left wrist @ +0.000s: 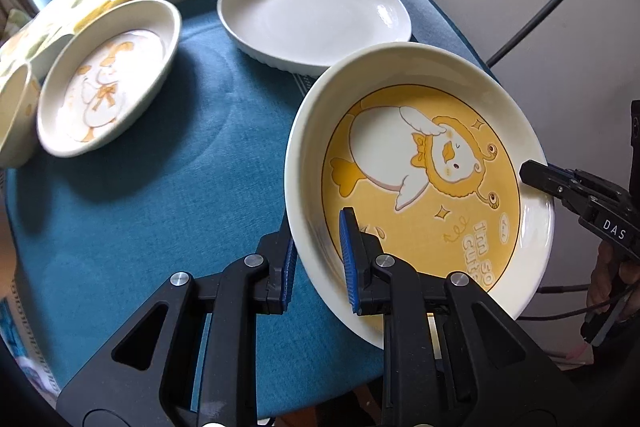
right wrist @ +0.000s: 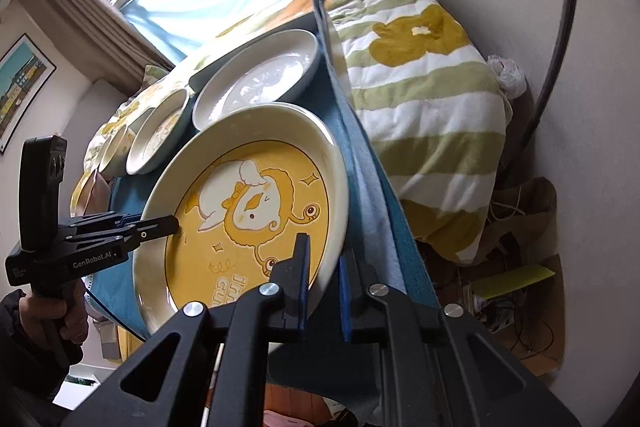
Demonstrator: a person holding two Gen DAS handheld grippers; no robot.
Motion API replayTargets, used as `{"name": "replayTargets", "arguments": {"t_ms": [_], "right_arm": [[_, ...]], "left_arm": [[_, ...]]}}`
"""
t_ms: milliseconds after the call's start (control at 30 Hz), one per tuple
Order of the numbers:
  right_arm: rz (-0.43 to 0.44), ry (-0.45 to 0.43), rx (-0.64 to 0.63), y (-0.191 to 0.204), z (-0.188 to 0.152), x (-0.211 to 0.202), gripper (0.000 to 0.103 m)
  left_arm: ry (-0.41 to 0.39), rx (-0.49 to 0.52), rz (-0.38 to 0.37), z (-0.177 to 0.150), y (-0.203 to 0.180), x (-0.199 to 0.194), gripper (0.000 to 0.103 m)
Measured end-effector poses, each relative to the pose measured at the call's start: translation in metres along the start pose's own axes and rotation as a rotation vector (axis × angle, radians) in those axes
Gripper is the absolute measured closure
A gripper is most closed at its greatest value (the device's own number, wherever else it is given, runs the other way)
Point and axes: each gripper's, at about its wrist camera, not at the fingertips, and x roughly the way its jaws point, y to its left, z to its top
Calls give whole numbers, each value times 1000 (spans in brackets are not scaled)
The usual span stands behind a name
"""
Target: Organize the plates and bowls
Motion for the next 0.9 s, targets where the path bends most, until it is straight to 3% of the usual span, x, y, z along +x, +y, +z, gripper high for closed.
{"name": "replayTargets", "arguments": {"t_ms": [300, 500, 900], "right_arm": [[80, -4, -133, 53, 34, -8, 90], [138, 8, -231, 107, 46, 4, 90], [181, 72, -274, 206, 8, 66, 90]], "left_arm": [[-119, -127, 61, -10, 29, -67, 85], [-156, -217, 111, -32, 75, -112, 85], [-126, -310, 142, -101, 196, -125, 85]]}}
